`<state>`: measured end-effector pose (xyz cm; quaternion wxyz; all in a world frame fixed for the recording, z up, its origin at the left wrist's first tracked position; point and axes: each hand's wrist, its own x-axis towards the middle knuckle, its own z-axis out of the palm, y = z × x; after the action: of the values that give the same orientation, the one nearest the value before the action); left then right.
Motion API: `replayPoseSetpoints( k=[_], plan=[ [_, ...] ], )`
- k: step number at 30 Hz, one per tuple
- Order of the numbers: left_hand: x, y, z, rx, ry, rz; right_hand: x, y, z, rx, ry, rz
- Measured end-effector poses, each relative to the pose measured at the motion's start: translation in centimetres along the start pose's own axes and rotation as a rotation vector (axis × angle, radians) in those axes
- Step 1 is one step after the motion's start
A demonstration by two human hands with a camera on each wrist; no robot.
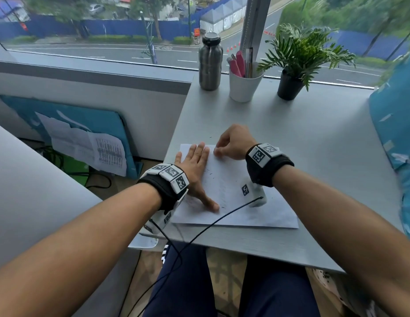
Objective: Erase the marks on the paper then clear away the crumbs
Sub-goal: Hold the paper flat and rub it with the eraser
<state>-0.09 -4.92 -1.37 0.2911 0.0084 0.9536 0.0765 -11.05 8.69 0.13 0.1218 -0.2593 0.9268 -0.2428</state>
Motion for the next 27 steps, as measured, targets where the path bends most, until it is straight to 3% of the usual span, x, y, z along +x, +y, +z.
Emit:
replayPoseSetpoints(
  k=[2,6,10,13,17,20,24,27],
  plan=[
    [0.1,0.2,-0.1,0.003,-0.005,-0.014,0.2,0.5,-0.2,0.027,0.073,0.028],
    [0.2,0.3,-0.2,0.007,-0.011,-0.023,-0.6,-0.3,0.2,-0.018,-0.042,-0.058],
    [0.3,0.4,-0.3,0.008,-0.017,-0.016,-0.4,0.3,-0.1,0.029,0.077,0.017],
    [0.4,0.3,-0.4,0.008,-0.020,-0.014,-1.0,-0.5,0.3,-0.026,-0.003,-0.052],
    [0.4,0.5,-0.4,0.023,-0.026,-0.018,-0.5,0.2,-0.1,-0.001,0.115,0.059],
    [0.5,0.7,-0.5,0.035,-0.032,-0.028,-1.2,-0.8,0.5,-0.043,0.015,-0.035],
    [0.7,0.8,-0.5,0.046,-0.029,-0.010,-0.8,0.3,-0.4,0.025,0.091,0.075],
    [0.7,0.6,-0.5,0.042,-0.020,0.025,-1.5,-0.5,0.4,-0.014,0.002,-0.034]
  ],
)
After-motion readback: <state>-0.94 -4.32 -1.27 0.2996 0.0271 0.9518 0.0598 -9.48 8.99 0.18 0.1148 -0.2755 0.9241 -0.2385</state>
